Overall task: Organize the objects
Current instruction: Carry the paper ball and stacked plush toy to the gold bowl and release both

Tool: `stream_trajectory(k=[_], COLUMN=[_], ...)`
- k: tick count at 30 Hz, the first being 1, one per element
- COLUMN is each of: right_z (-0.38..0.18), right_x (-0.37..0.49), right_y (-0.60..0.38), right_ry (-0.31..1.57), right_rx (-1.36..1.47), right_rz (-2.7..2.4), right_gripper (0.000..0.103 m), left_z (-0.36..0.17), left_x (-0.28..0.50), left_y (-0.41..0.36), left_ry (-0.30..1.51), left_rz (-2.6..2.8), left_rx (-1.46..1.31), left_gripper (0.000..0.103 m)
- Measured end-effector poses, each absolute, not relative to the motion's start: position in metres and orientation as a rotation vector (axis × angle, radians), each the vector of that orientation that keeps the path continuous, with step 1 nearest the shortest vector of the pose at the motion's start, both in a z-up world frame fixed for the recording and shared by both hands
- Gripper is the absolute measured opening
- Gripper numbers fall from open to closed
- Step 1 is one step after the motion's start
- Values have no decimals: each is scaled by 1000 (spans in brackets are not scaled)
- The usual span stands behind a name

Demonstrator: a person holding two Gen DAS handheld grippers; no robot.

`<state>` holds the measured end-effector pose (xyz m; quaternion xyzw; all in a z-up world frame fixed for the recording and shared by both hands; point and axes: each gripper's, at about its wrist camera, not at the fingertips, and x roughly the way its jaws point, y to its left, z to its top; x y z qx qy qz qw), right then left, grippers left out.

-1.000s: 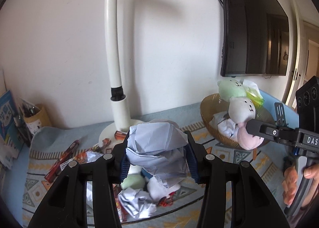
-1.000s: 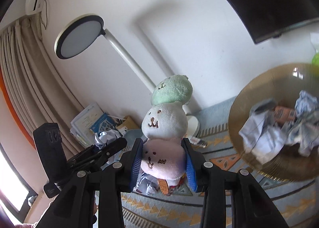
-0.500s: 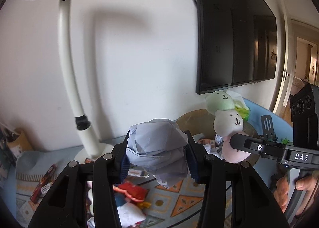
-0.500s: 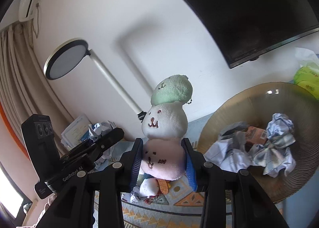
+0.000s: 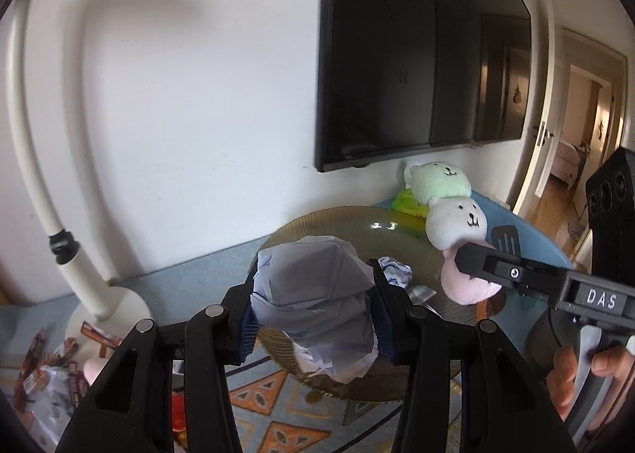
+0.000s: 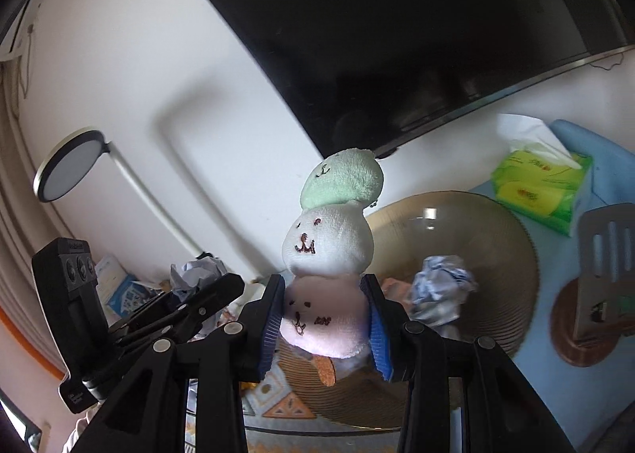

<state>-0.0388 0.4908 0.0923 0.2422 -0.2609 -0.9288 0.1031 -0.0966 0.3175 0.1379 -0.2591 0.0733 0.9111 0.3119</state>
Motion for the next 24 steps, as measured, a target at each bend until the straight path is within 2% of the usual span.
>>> stream_trajectory(k=[19, 20, 21, 22, 23, 24], right_z=[65, 64, 63, 63, 62, 62], right_x=[-51, -53, -55, -57, -59, -60], right_y=[515, 515, 515, 515, 515, 514], right_ry=[-794, -796, -799, -807, -814, -819], right_rx=[865, 877, 893, 912, 942, 952], right_rz=[-2776, -2779, -2787, -2792, -2807, -2821], right_gripper=[40, 41, 43, 66, 84, 102], left_z=[108, 107, 107, 105, 102, 99], left_x=[-113, -114, -115, -117, -121, -125], left_y=[352, 352, 352, 352, 352, 353], left_ry=[222, 224, 226, 228, 233, 233], left_rz=[2339, 2345, 2358, 2366, 2351, 2331], left_rx=[-740, -742, -744, -763, -812, -860], left_gripper=[45, 51, 59, 70, 103, 103])
